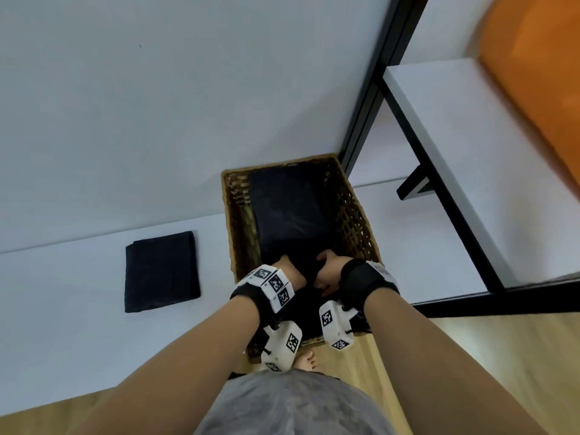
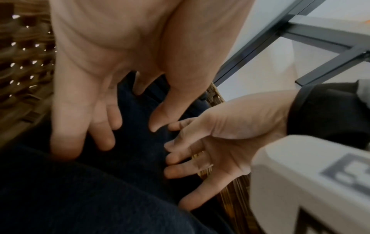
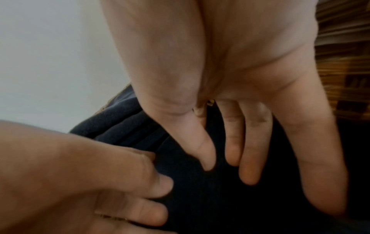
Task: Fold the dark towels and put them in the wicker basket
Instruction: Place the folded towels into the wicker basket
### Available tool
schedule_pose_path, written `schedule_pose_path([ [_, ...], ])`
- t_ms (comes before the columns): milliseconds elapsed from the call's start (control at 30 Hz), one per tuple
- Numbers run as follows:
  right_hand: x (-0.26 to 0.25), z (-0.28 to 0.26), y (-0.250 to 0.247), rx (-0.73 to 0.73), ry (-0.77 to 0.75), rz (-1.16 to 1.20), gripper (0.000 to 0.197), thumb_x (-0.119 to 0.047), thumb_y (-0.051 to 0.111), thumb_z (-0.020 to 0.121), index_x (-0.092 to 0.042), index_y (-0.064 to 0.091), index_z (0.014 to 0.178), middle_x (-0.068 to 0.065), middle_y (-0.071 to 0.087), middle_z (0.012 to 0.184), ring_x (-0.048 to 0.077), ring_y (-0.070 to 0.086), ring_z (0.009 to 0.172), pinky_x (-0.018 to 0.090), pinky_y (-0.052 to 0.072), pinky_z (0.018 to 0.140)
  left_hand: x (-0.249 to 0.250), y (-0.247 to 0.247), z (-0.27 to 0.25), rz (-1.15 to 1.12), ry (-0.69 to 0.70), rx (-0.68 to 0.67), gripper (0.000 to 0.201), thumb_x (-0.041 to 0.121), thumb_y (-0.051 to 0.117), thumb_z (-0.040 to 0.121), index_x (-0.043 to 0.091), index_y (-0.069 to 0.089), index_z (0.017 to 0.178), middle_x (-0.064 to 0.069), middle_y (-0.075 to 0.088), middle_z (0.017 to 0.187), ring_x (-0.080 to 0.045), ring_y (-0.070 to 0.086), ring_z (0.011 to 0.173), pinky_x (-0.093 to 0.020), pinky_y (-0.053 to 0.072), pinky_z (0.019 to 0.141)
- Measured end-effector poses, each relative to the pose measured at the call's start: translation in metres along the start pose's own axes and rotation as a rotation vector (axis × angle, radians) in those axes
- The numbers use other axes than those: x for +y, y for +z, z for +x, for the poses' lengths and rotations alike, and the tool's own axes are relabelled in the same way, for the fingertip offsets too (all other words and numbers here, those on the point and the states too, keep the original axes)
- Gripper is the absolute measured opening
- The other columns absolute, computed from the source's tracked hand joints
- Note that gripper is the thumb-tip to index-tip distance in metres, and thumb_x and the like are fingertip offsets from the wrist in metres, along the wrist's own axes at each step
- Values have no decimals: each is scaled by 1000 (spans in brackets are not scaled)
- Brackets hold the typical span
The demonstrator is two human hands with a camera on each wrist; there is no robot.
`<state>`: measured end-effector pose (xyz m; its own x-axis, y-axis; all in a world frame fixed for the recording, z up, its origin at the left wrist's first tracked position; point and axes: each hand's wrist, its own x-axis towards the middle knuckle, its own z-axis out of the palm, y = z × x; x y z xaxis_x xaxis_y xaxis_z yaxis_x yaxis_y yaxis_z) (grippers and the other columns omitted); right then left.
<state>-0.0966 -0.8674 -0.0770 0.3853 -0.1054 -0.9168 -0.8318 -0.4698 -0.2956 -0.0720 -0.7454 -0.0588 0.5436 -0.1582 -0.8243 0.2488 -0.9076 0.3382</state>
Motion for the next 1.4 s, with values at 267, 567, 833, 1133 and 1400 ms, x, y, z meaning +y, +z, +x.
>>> schedule_pose_path([
  [267, -12, -31, -6, -7, -61, 0, 68, -14, 63, 93, -15, 27, 151, 13, 59, 113, 27, 63, 99, 24, 51, 42, -22, -34, -9, -464, -10, -222, 73, 16, 55, 96, 24, 12, 155, -16, 53, 125, -27, 59, 103, -49, 57, 73],
  [567, -86, -95, 27, 246, -402, -104, 38, -42, 61, 90, -28, 57, 125, -2, 63, 114, 16, 63, 103, 36, 59, 80, -90, -133, -59, -514, 247, 54, 17, 26, 59, 90, 27, 65, 107, -1, 71, 98, -9, 72, 84, -30, 60, 65],
  [833, -178, -82, 128, 249, -665, -23, 16, -28, 57, 91, -26, 63, 106, -13, 60, 96, -4, 54, 80, 3, 35, 54, -210, -186, -31, -84, 62, 369, 13, 27, 56, 88, 19, 65, 90, 3, 66, 88, -19, 63, 90, -28, 49, 76],
  [1133, -194, 44, 214, 243, -278, -33, 22, -22, 50, 94, -16, 53, 115, 8, 55, 116, 26, 55, 104, 24, 39, 80, -299, -185, 48, 351, 44, 499, 23, 26, 42, 97, 12, 56, 108, -7, 60, 110, -27, 58, 101, -35, 44, 85],
  [1400, -191, 95, 260, 373, -238, -5, 49, -27, 47, 98, -4, 38, 140, 16, 44, 139, 32, 47, 125, 38, 41, 104, -336, -166, 97, 50, -37, 495, 44, 39, 43, 99, 5, 48, 127, -15, 55, 125, -32, 56, 110, -38, 44, 88],
])
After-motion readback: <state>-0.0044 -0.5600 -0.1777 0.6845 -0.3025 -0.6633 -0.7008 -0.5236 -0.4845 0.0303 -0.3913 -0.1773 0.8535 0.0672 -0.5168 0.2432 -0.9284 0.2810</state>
